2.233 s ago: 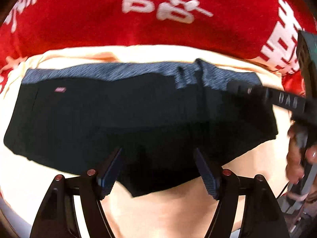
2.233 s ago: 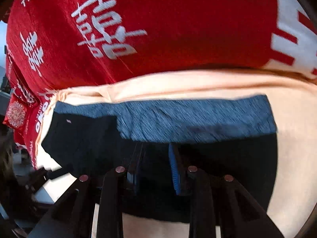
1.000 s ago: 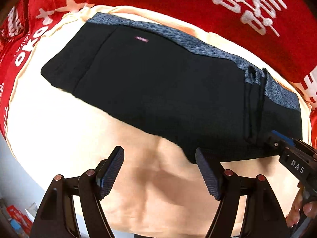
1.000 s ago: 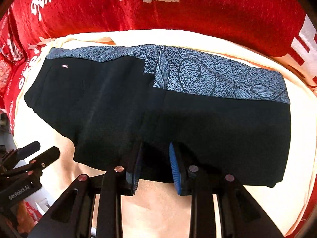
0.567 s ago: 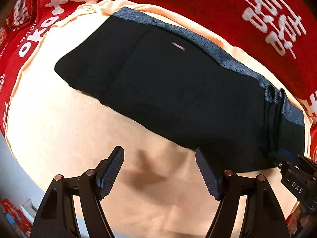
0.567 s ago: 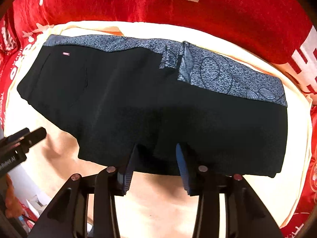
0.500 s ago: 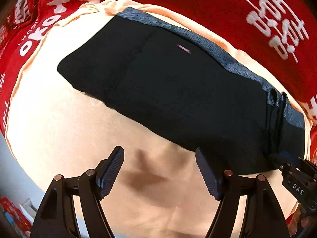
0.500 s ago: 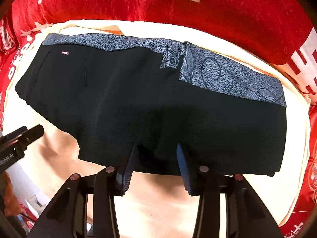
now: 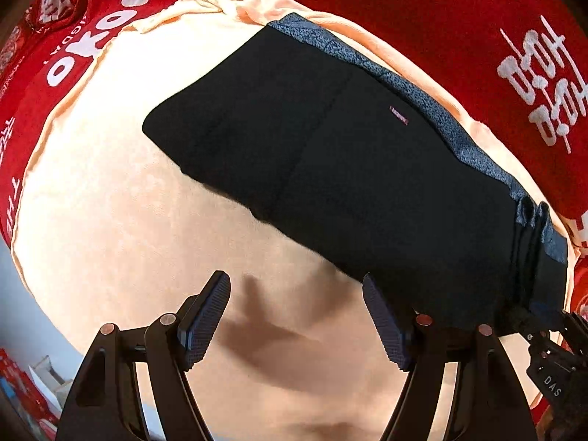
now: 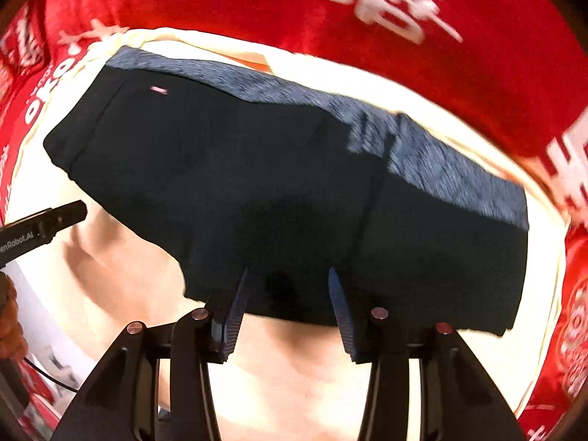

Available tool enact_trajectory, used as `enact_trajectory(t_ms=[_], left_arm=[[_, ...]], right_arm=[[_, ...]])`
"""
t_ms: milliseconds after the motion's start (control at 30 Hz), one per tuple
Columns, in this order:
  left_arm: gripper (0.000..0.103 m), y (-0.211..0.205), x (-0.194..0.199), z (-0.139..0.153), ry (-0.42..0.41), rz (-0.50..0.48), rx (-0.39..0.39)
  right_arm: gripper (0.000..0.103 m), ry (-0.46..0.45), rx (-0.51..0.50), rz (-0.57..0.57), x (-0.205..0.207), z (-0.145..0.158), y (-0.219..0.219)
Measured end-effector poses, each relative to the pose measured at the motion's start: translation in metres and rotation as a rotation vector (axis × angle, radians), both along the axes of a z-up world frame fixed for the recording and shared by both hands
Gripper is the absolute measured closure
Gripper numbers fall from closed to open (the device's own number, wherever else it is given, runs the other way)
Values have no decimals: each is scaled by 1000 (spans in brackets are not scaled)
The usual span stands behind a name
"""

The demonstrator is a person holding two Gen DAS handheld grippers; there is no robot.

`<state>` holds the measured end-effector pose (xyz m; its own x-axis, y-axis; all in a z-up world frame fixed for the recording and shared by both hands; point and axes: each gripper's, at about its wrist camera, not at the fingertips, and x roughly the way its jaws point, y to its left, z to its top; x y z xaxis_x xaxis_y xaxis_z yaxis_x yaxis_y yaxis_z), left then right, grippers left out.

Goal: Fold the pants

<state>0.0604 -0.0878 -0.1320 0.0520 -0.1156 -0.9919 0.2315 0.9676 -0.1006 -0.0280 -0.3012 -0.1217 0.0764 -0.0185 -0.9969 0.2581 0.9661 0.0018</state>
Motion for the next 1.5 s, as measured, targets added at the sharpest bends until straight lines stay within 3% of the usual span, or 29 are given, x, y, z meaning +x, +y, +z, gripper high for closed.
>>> enact_trajectory(t_ms=[167,233,333,767,1033,1200,1333,1500], left_arm=[[27,1,4,-1,-1,1,-5],[27,2,4,-2,1,8,-10],[27,3,4,-2,0,8,-10],[27,4,11,-5,14,-5,-7],[27,37,29,5,-17,96,-164],[27,60,36,-4,-13,189,-363],[27,71,46,-19,12,257,-474],[27,71,49,-26,-11,269,-538]], right_arm=[[54,-13,27,17,21,-7,12],[48,15,62,11,21,-19,13],[49,86,135,-58,14,-42,9],[42,61,137,-63,13,-48,14],[41,58,136,-58,8,-51,17],[40,52,128,-46,3,-52,20],[40,47,116,-34,5,-53,29],[40,43,115,-35,3,-52,34]])
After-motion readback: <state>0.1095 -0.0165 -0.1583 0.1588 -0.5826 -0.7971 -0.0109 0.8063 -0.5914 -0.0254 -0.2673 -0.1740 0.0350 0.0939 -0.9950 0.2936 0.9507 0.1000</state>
